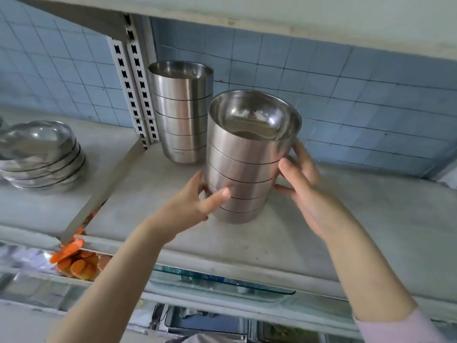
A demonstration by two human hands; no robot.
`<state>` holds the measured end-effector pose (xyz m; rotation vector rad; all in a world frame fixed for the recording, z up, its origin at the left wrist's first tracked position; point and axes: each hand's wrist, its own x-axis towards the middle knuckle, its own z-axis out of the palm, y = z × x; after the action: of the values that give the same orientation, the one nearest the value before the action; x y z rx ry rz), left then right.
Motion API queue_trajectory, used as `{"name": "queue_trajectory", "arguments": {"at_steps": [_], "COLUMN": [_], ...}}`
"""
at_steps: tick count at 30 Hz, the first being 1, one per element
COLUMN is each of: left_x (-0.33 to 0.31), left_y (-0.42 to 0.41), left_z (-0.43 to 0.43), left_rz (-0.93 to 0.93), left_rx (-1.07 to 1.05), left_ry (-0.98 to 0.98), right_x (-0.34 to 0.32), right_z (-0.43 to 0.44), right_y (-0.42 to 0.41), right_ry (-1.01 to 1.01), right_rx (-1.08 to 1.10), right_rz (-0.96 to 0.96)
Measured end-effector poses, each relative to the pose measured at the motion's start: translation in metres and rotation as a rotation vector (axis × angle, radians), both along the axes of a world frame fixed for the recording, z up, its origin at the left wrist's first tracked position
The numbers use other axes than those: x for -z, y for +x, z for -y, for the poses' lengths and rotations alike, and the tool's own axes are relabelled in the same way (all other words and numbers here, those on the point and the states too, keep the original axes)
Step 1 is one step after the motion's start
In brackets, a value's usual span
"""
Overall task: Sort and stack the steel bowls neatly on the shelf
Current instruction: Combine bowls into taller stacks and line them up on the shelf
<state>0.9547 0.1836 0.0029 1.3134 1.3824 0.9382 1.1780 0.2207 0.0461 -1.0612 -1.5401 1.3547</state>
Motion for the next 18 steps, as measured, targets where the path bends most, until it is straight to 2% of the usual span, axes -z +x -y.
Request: {"name": "queue_trajectory", "arguments": {"at_steps": [3, 7, 18], "left_x": [0.024, 0.036, 0.022], "left_y": [0.006, 0.003, 0.001], "left_z": [0.001, -0.009, -0.099], "left_rz": [-0.045, -0.140, -0.236], "left_rx": [-0.020, -0.055, -0.010], "left_ry": [0.153, 0.192, 0.128], "right_x": [-0.006, -0.001, -0.008], "right_z": [-0.006, -0.018, -0.107], "right_y": [-0.002, -0.008, -0.015], "right_ry": [0.151, 0.262, 0.239], "right_rx": [-0.037, 0.035, 0.078], "right_rz": [0.055, 0.165, 0.279]}}
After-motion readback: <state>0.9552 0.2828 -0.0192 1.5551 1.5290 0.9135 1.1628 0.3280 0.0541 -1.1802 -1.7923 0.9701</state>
